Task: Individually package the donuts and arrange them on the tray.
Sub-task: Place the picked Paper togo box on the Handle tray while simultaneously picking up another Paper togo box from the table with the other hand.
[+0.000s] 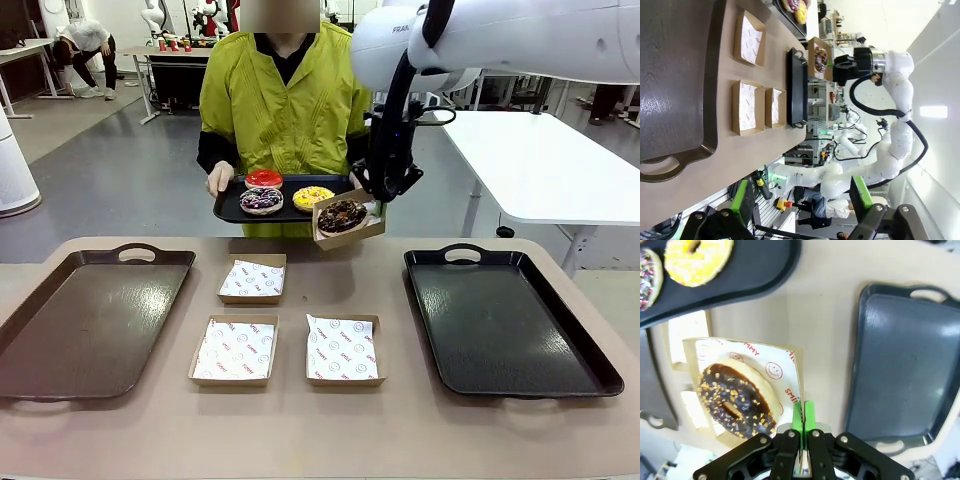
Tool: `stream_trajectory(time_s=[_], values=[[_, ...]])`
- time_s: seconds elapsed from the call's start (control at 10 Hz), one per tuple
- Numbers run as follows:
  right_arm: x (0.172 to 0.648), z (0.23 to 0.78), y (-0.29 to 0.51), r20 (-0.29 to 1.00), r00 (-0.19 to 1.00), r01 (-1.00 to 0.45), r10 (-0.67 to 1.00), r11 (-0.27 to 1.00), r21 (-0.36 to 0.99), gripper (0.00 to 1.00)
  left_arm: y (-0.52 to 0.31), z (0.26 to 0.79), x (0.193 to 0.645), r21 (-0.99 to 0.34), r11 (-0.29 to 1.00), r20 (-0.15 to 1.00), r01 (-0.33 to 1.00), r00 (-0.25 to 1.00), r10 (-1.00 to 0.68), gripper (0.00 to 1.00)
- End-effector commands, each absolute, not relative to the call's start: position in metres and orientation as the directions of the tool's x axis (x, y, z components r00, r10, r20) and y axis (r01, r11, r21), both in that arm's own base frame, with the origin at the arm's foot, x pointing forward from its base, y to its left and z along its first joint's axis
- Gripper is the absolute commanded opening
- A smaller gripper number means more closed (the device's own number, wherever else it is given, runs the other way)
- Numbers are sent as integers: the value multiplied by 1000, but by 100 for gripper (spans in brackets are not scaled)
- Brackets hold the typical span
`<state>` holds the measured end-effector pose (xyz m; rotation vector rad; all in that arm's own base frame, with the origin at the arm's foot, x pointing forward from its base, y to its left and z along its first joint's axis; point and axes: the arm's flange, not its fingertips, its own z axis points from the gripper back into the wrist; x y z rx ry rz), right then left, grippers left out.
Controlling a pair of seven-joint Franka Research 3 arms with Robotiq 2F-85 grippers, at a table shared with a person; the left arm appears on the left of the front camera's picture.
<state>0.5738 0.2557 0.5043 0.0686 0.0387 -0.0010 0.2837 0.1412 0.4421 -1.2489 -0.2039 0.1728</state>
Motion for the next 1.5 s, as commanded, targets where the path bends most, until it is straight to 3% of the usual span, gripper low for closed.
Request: stream_trajectory(time_s=[0.0,0.4,0.6,0.9,1.4], values=[[543,515,200,-61,998,29,-23,996,90,2,119,484,306,-903,427,50,-39,980,195,100],[510,513,89,-81,991,109,-104,992,57,2,32,547,384,-763,643,6,-68,994,112,100],[505,492,53,-63,990,128,-123,989,70,2,-16,549,432,-654,751,2,-92,992,123,100],[522,465,30,-30,993,119,-117,991,55,2,-94,513,483,-460,883,-23,-95,995,95,100],[526,456,30,-49,989,145,-142,988,62,2,-188,430,537,-174,983,83,-61,994,77,100]])
